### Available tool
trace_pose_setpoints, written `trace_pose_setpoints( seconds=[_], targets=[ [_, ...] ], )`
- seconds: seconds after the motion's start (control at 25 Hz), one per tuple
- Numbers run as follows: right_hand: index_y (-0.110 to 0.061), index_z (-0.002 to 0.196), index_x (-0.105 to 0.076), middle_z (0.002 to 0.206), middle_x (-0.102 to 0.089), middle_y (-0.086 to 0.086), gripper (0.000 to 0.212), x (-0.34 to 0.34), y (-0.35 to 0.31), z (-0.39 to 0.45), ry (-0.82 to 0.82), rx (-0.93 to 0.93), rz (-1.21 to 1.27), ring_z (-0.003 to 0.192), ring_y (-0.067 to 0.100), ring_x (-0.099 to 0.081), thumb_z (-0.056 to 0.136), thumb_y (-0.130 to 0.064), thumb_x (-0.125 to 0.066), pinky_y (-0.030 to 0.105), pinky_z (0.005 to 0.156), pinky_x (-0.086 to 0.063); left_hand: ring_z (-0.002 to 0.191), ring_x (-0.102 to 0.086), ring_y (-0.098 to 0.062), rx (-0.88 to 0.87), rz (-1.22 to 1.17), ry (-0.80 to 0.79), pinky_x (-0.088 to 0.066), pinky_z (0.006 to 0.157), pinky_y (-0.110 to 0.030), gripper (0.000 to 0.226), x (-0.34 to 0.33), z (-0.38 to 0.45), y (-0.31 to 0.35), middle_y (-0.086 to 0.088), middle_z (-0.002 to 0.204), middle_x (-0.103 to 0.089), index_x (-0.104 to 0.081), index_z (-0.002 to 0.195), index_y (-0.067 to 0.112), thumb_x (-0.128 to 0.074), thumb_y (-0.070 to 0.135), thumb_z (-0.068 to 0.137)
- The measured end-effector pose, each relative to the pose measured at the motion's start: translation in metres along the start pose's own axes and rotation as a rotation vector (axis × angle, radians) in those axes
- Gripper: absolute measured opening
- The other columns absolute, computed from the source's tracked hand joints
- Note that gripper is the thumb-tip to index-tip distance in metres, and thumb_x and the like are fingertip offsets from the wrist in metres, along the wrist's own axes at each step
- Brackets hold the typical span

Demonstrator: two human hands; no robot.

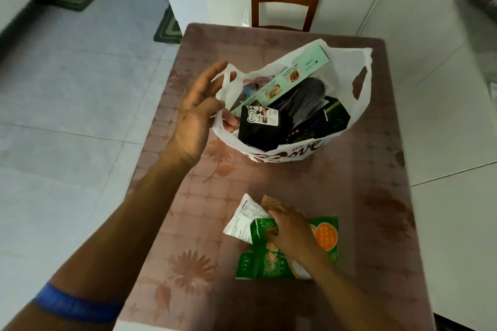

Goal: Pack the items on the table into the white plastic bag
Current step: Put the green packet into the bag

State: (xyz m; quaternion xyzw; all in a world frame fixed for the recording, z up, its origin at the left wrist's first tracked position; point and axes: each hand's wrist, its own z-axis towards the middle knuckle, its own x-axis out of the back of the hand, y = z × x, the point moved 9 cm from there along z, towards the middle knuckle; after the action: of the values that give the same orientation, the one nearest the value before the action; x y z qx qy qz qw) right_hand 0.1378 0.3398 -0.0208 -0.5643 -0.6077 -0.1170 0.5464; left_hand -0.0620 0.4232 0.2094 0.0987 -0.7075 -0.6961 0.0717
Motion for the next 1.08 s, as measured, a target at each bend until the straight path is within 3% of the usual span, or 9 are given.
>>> trace_pose_setpoints(
  seconds=[0.16,0.28,0.4,0.56,0.76,0.84,0.92,1.0,1.08],
  targets=[
    [-0.034,0.143,-0.025,0.147,-0.035,-0.005,0.087,0.02,0.025,-0.024,-0.023,-0.052,-0.154,0.131,0.025,-0.035,0.067,-0.067,-0.052,0.046,0.105,-0.031,0.102,-0.069,-0.004,-0.002,-0.009,0.015,-0.057,0.072,-0.02,0.056,0.004,-0.004,-0.002,0.004,0.127,-0.061,-0.038,0.144,0.007,-0.029,-0.011,0.093],
    [-0.026,0.127,-0.044,0.126,-0.057,0.003,0.052,0.019,0.06,-0.043,-0.05,-0.177,-0.405,0.113,0.028,-0.054,0.081,-0.048,-0.05,0.043,0.091,-0.041,0.106,-0.068,-0.008,0.01,-0.024,0.002,-0.058,0.075,-0.024,0.057,0.0,-0.008,-0.01,0.005,0.127,-0.061,-0.04,0.144,0.009,-0.036,-0.006,0.089],
    [-0.025,0.086,-0.059,0.093,-0.067,0.003,0.012,0.038,0.052,-0.045,-0.077,-0.192,-0.198,0.09,0.024,-0.063,0.082,-0.035,-0.053,0.031,0.069,-0.036,0.109,-0.066,-0.012,0.017,-0.051,0.001,-0.059,0.077,-0.027,0.062,-0.003,-0.01,-0.012,0.003,0.13,-0.06,-0.041,0.143,0.011,-0.039,0.0,0.082],
    [-0.019,0.075,-0.058,0.066,-0.06,-0.019,0.012,0.155,-0.001,-0.057,-0.017,-0.026,0.214,0.065,-0.006,-0.053,0.083,-0.017,-0.067,0.016,0.063,-0.038,0.104,-0.069,-0.009,0.026,-0.111,0.037,-0.061,0.077,-0.031,0.062,0.001,0.001,-0.003,0.011,0.13,-0.058,-0.036,0.147,0.023,-0.034,-0.004,0.091],
    [-0.02,0.097,-0.059,0.068,-0.069,-0.03,0.039,0.294,-0.003,-0.035,0.615,0.043,0.891,0.067,-0.01,-0.065,0.077,0.011,-0.07,0.012,0.057,-0.053,0.102,-0.071,-0.01,0.037,-0.213,0.056,-0.06,0.077,-0.031,0.067,-0.007,0.015,0.015,0.008,0.132,-0.056,-0.031,0.143,0.038,-0.03,-0.004,0.091],
    [-0.013,0.099,-0.063,0.083,-0.073,-0.014,0.028,0.334,-0.022,-0.02,0.839,0.183,0.76,0.08,0.003,-0.068,0.079,0.005,-0.069,0.027,0.067,-0.056,0.101,-0.071,-0.006,0.032,-0.216,0.057,-0.06,0.079,-0.031,0.067,-0.008,0.02,0.021,0.012,0.129,-0.056,-0.031,0.143,0.04,-0.029,-0.003,0.092],
    [-0.01,0.102,-0.065,0.099,-0.072,0.003,0.026,0.343,-0.04,0.009,0.889,0.227,0.221,0.094,0.022,-0.065,0.077,-0.003,-0.063,0.035,0.079,-0.049,0.104,-0.07,-0.007,0.031,-0.209,0.076,-0.06,0.084,-0.035,0.068,-0.004,0.02,0.021,0.015,0.126,-0.057,-0.032,0.144,0.042,-0.034,0.002,0.089],
    [-0.017,0.11,-0.065,0.118,-0.068,0.007,0.038,0.302,-0.028,0.058,0.678,0.159,-0.324,0.113,0.034,-0.056,0.073,-0.008,-0.067,0.054,0.1,-0.038,0.109,-0.068,-0.014,0.038,-0.207,0.085,-0.06,0.084,-0.035,0.069,0.001,0.017,0.021,0.013,0.13,-0.055,-0.034,0.141,0.046,-0.04,0.01,0.083],
    [-0.026,0.122,-0.059,0.135,-0.059,0.002,0.049,0.265,-0.004,0.087,0.444,0.047,-0.506,0.129,0.035,-0.044,0.075,-0.013,-0.068,0.065,0.109,-0.02,0.111,-0.066,-0.013,0.041,-0.187,0.078,-0.06,0.084,-0.032,0.066,0.003,0.015,0.022,0.014,0.134,-0.052,-0.034,0.138,0.048,-0.042,0.012,0.083]
  ],
)
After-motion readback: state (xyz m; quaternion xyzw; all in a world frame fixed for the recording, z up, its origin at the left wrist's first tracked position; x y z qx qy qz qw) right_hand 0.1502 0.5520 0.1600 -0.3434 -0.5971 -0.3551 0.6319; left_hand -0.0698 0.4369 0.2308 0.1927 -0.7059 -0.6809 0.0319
